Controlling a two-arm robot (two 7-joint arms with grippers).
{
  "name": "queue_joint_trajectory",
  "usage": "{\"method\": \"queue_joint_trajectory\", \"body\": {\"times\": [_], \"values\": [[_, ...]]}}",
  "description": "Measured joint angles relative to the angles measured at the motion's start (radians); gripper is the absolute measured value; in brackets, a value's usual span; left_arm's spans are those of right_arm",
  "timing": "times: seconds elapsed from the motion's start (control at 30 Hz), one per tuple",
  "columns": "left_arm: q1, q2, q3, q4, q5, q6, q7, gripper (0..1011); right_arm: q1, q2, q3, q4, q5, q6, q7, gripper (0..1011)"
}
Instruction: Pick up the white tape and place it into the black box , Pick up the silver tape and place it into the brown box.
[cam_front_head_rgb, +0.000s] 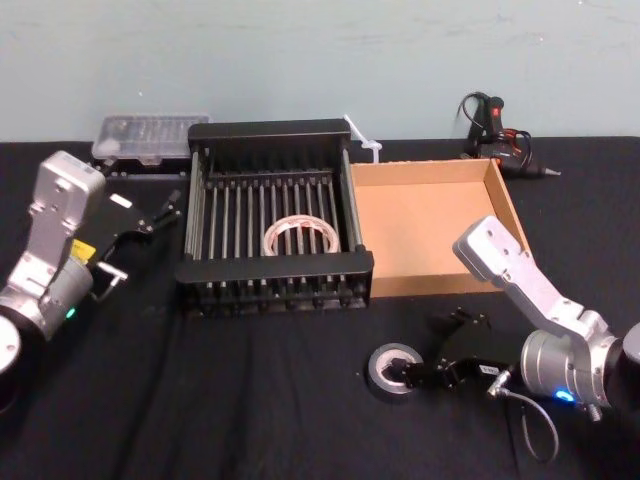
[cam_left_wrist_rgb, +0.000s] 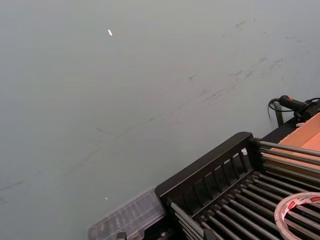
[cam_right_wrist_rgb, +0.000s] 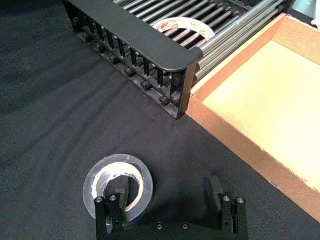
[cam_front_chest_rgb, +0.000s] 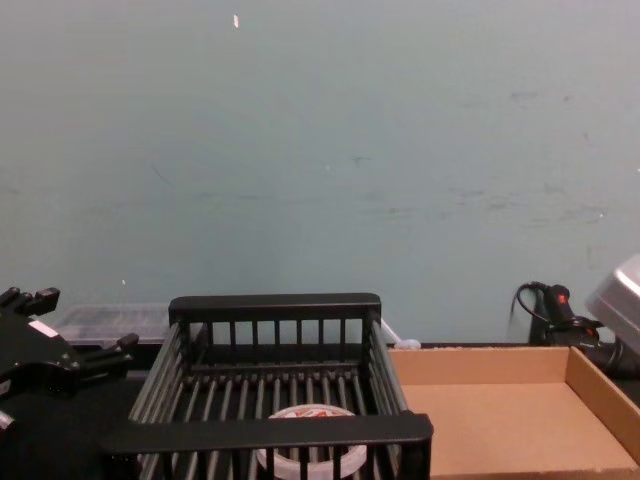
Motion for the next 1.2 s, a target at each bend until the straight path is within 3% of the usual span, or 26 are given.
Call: {"method": "queue_joint_trajectory", "body": {"times": [0.27,0.43,1.2], "values": [[0.0,0.0,0.0,0.0,0.0,0.0,0.0,1001,0.0,0.001,0.0,-0.001,0.0,0.0,0.0,1003],[0.0,0.0,0.0,0.0,0.0,0.0,0.0,1001,0.0,0.001,0.0,-0.001,0.0,-0.001,0.0,924],[0.0,0.0,0.0,0.0,0.0,0.0,0.0,1001,0.0,0.001,0.0,-0.002,-0.001,-0.001,-0.001,215]]}}
